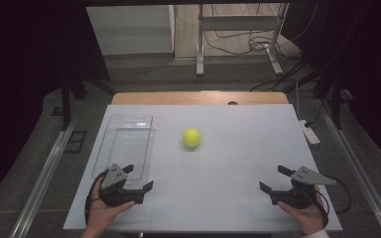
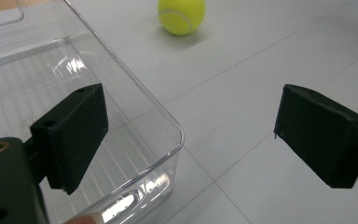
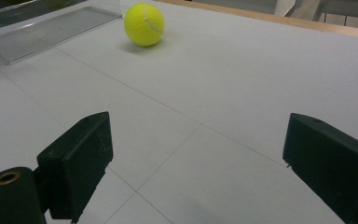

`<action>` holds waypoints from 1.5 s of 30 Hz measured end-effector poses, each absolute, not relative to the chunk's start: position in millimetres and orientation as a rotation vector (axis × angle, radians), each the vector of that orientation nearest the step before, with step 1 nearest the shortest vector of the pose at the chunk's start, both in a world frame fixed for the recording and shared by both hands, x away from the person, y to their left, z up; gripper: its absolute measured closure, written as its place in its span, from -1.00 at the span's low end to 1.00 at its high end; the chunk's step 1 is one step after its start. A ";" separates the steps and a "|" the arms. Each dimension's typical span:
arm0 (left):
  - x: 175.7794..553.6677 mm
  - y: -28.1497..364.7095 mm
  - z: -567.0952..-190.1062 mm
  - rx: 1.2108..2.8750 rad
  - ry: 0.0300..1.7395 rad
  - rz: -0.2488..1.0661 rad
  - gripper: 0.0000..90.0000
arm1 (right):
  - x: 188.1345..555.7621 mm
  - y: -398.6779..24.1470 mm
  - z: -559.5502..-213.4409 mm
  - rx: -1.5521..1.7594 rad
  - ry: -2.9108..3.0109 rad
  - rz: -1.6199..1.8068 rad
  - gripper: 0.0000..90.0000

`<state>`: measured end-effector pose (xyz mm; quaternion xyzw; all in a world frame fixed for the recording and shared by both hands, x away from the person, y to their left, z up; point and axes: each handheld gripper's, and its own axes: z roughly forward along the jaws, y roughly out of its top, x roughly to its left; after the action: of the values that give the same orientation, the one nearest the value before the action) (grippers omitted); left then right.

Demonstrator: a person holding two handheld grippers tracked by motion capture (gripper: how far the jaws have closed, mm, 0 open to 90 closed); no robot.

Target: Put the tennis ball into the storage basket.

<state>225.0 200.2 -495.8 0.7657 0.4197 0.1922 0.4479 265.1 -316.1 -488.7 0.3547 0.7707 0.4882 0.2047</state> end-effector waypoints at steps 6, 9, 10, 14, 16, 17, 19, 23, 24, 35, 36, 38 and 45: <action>224.8 200.0 -494.8 1.895 1.040 0.475 -0.77 | 265.0 -315.5 -488.8 0.989 2.151 1.363 -0.81; 225.4 199.9 -493.7 1.897 1.043 0.471 -0.77 | 265.1 -315.5 -488.8 0.992 2.150 1.363 -0.81; 225.7 199.7 -493.5 1.897 1.043 0.469 -0.77 | 265.1 -315.4 -488.7 0.993 2.150 1.365 -0.81; 227.3 199.4 -492.0 1.899 1.041 0.466 -0.77 | 265.4 -315.6 -489.2 0.992 2.153 1.362 -0.81; 228.6 199.2 -491.6 1.902 1.042 0.461 -0.77 | 265.6 -316.3 -489.9 0.993 2.152 1.361 -0.81; 229.0 198.7 -491.6 1.904 1.043 0.460 -0.77 | 265.6 -316.7 -490.0 0.997 2.151 1.361 -0.81; 229.5 197.8 -491.2 1.909 1.041 0.455 -0.77 | 264.9 -317.3 -489.6 0.999 2.151 1.359 -0.81; 230.4 196.1 -488.9 1.924 1.036 0.440 -0.78 | 264.3 -317.4 -489.5 0.996 2.153 1.357 -0.81; 230.9 195.5 -487.9 1.931 1.034 0.435 -0.78 | 264.3 -317.6 -489.6 0.998 2.151 1.362 -0.81; 236.2 190.4 -476.4 1.960 1.018 0.392 -0.78 | 264.9 -317.8 -490.0 0.999 2.152 1.360 -0.81; 236.2 190.4 -476.4 1.960 1.018 0.392 -0.78 | 264.9 -317.8 -490.0 0.999 2.152 1.360 -0.81; 237.9 188.3 -473.4 1.962 1.013 0.390 -0.78 | 264.9 -317.7 -489.9 0.999 2.152 1.360 -0.81; 242.2 182.2 -467.5 1.969 1.004 0.373 -0.78 | 264.7 -318.0 -489.7 0.996 2.153 1.360 -0.81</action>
<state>242.2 182.2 -467.5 0.7909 0.4032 0.1497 0.4353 264.7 -318.0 -489.7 0.3565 0.7712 0.4872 0.2020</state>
